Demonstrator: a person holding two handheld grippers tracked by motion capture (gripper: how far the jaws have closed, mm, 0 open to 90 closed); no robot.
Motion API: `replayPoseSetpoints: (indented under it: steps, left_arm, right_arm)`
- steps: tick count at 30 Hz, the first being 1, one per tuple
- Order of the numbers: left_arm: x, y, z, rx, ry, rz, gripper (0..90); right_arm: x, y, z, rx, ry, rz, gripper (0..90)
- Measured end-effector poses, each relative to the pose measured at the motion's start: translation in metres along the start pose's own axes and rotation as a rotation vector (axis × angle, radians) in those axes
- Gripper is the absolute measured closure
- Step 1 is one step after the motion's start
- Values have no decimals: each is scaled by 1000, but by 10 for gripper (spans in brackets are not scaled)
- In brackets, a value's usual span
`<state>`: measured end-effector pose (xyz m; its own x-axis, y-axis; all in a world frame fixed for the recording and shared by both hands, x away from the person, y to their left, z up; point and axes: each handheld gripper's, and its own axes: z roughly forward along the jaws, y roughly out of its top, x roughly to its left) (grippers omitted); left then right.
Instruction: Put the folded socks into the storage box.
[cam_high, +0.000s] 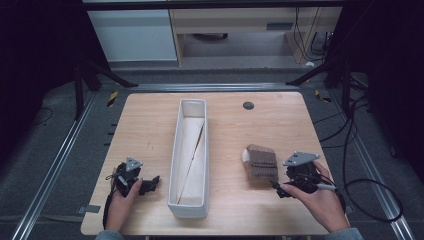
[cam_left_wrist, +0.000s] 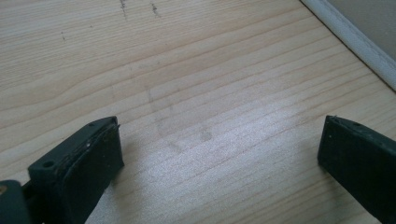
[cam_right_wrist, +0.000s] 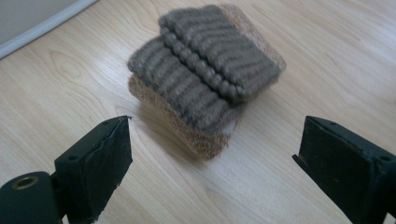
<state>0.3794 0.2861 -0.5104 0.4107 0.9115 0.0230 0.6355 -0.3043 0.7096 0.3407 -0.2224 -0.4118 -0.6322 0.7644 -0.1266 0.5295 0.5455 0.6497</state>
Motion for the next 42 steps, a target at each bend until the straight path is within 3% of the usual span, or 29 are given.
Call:
replayPoseSetpoints:
  steps: [3, 12, 16, 27, 34, 42]
  left_arm:
    - [0, 0, 1, -3, -1, -2, 0]
    - [0, 1, 1, -2, -4, 1, 0]
    - [0, 1, 1, -3, -4, 0, 0]
    - [0, 1, 1, -3, -2, -1, 0]
    - [0, 1, 1, -4, -3, -1, 0]
    - [0, 1, 1, -3, -4, 2, 0]
  right_arm:
    - [-4, 7, -2, 11, 28, -10, 106]
    - [-12, 34, -10, 18, 56, -62, 180]
    - [-12, 48, -9, 34, 70, -116, 207]
    - [-16, 75, -4, 59, 97, -188, 204]
    - [-13, 78, 0, 73, 118, -233, 241]
    - [-10, 78, 4, 91, 135, -254, 199]
